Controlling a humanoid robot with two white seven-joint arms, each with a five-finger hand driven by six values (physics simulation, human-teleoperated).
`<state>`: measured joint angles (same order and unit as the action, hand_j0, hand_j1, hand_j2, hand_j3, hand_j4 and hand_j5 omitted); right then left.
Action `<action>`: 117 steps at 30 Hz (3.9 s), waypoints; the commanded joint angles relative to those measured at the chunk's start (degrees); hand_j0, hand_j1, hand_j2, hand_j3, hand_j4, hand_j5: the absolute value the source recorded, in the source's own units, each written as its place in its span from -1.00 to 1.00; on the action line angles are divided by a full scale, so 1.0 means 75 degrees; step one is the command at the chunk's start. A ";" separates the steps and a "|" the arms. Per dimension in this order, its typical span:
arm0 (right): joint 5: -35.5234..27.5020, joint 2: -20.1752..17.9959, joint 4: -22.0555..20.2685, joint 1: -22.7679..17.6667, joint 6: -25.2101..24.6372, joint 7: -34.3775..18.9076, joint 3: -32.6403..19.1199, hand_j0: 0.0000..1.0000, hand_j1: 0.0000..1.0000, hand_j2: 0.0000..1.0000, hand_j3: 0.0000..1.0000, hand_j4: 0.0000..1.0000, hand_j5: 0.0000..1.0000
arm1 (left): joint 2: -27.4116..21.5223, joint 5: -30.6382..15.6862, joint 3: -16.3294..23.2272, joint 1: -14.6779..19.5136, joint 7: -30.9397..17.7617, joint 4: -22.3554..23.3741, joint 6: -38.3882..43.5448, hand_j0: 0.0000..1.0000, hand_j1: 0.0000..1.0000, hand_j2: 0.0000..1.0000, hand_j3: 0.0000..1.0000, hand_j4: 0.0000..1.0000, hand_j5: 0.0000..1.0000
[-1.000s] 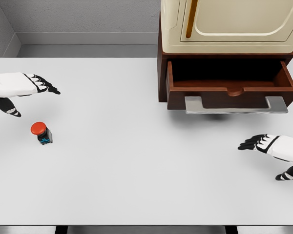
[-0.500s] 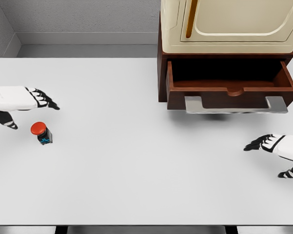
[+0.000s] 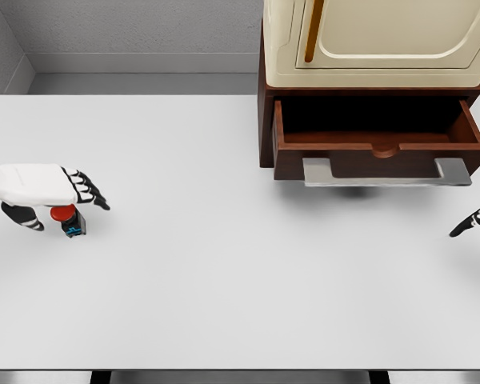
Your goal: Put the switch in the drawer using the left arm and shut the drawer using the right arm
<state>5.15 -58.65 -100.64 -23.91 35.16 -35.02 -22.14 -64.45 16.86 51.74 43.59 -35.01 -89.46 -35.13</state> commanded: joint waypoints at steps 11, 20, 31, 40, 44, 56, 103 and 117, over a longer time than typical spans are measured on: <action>-0.0054 -0.0066 -0.0011 0.0012 -0.0021 0.0002 0.0011 0.32 0.32 0.32 0.32 0.32 0.32 | 0.0062 0.0213 0.0003 -0.0035 0.0002 0.0280 0.0017 0.79 0.79 0.79 0.79 0.79 0.79; -0.0066 -0.0066 -0.0011 0.0164 -0.0021 0.0002 0.0186 0.15 0.15 0.15 0.15 0.15 0.15 | 0.0074 0.0365 0.0003 -0.0046 0.0002 0.0292 0.0017 0.55 0.55 0.55 0.55 0.55 0.55; -0.0066 -0.0172 -0.0011 0.0480 -0.0021 0.0002 0.0420 0.13 0.13 0.13 0.13 0.13 0.13 | 0.0039 0.0353 0.0027 -0.0046 0.0002 0.0222 0.0017 0.49 0.49 0.49 0.49 0.49 0.49; -0.0066 -0.0172 -0.0011 0.0656 -0.0021 0.0002 0.0655 0.14 0.14 0.14 0.14 0.14 0.14 | 0.0039 0.0353 0.0074 -0.0058 0.0002 0.0198 0.0017 0.12 0.12 0.12 0.12 0.12 0.12; -0.0078 -0.0266 -0.0011 0.0703 -0.0021 0.0002 0.0655 0.15 0.15 0.15 0.15 0.15 0.15 | 0.0050 0.0353 0.0074 -0.0058 0.0002 0.0186 0.0017 -0.11 -0.11 -0.11 -0.11 -0.11 -0.11; -0.0406 -0.0406 -0.0011 0.0797 -0.0021 0.0002 0.0538 0.15 0.15 0.15 0.15 0.15 0.15 | 0.0050 0.0306 0.0132 0.0117 0.0002 -0.0434 0.0017 -0.30 -0.30 -0.30 -0.30 -0.30 -0.30; -0.0406 -0.0488 -0.0011 0.0856 -0.0021 0.0002 0.0597 0.15 0.15 0.15 0.15 0.15 0.15 | 0.4456 -0.0245 0.0003 0.3270 0.0002 -0.0939 0.0017 -0.30 -0.30 -0.30 -0.30 -0.30 -0.30; -0.0406 -0.0488 -0.0011 0.0856 -0.0021 0.0002 0.0597 0.13 0.13 0.13 0.13 0.13 0.13 | 0.6237 -0.0139 -0.0266 0.3364 0.0002 0.0912 0.0017 -0.30 -0.30 -0.30 -0.30 -0.30 -0.30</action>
<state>2.48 -62.25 -100.71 -17.49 35.17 -35.02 -17.68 -19.42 15.92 49.85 68.82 -35.05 -84.25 -35.19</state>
